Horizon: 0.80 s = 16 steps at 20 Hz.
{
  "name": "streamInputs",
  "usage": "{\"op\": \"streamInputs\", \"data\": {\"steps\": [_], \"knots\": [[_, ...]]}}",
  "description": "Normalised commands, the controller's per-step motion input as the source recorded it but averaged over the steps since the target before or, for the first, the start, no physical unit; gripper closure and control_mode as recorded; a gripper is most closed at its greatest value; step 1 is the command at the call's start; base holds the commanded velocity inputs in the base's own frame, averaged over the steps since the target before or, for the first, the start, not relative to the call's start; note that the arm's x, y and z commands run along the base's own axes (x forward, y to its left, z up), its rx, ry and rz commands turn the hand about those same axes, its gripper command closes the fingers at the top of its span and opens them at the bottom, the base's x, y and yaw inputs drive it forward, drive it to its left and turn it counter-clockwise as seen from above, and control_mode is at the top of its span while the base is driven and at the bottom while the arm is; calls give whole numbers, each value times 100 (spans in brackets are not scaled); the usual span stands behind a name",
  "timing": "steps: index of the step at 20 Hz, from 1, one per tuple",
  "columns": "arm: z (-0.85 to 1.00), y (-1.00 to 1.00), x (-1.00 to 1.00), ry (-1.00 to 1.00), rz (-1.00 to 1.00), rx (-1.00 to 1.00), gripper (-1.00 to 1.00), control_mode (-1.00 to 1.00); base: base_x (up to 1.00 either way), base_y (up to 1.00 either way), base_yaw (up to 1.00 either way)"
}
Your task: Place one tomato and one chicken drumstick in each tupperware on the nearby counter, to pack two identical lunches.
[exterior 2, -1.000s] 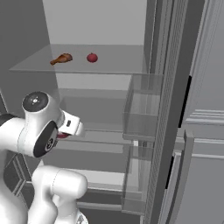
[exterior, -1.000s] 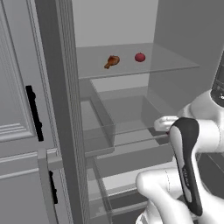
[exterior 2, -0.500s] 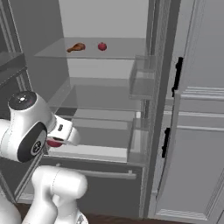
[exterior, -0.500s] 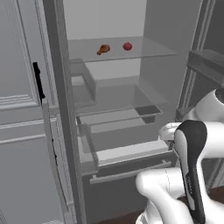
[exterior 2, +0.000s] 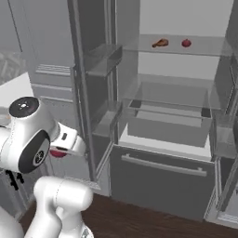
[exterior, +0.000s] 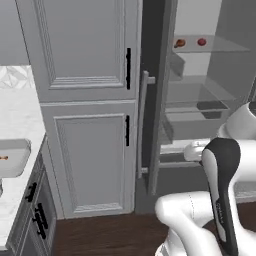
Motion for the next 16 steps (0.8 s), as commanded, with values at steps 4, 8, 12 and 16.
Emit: {"op": "streamInputs", "data": {"steps": [4,8,12,16], "knots": [[0,0,0,0,0,0,100,100,13,100,39],[0,0,0,0,0,0,100,100,83,88,34],[0,0,0,0,0,0,100,100,100,44,34],[0,0,0,0,0,0,100,100,97,34,40]]}}
